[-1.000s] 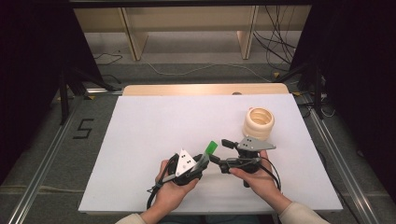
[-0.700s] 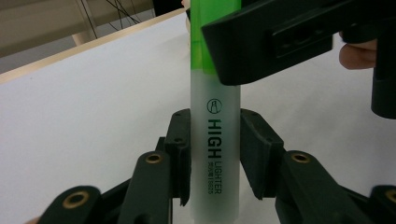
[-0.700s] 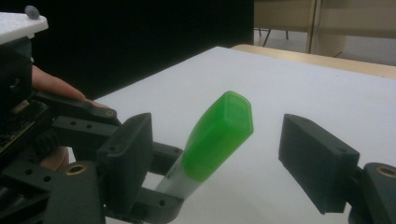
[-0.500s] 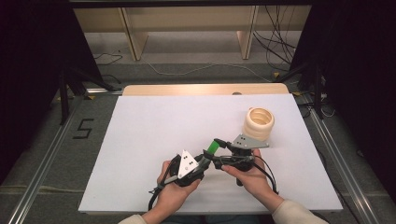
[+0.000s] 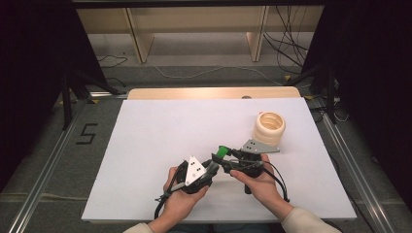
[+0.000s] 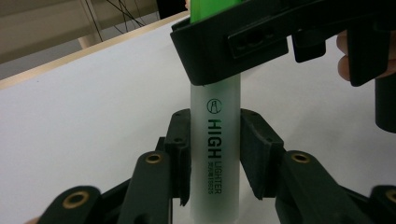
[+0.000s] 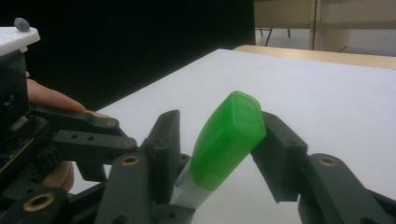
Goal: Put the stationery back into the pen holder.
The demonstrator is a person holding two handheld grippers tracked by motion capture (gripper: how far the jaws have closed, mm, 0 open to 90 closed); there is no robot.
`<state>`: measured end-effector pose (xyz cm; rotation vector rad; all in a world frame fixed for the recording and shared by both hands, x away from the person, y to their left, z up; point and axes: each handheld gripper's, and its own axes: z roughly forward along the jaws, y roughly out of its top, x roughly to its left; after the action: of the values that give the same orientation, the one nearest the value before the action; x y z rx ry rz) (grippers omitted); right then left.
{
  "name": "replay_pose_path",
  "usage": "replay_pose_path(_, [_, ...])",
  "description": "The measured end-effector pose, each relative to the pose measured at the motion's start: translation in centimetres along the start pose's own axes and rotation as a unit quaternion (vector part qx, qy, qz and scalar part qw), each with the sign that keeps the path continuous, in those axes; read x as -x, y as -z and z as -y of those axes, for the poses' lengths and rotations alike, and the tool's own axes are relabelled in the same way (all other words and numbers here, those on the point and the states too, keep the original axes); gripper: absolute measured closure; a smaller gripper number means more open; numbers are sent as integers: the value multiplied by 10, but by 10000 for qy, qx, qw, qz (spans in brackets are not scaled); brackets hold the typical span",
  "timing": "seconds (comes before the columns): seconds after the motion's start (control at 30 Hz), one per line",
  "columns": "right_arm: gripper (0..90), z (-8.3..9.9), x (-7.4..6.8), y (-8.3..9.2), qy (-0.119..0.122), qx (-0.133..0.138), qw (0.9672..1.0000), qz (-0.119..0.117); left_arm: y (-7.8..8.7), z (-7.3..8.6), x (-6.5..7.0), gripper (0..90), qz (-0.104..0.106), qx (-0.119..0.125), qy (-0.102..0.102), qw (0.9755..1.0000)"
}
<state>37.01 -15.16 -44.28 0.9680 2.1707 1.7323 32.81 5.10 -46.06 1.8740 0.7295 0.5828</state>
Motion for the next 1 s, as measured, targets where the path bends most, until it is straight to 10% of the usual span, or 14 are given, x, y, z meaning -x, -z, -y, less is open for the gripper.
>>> replay_pose_path(0.67, [745, 0, 2, 2, -336, -55, 9987, -379, -4, 3, 0, 633, 103, -81, -163, 9998])
replay_pose_path(1.0, [747, -4, 4, 7, -130, 65, 9997, -216, -2, 2, -7, 323, 150, -376, -232, 9989])
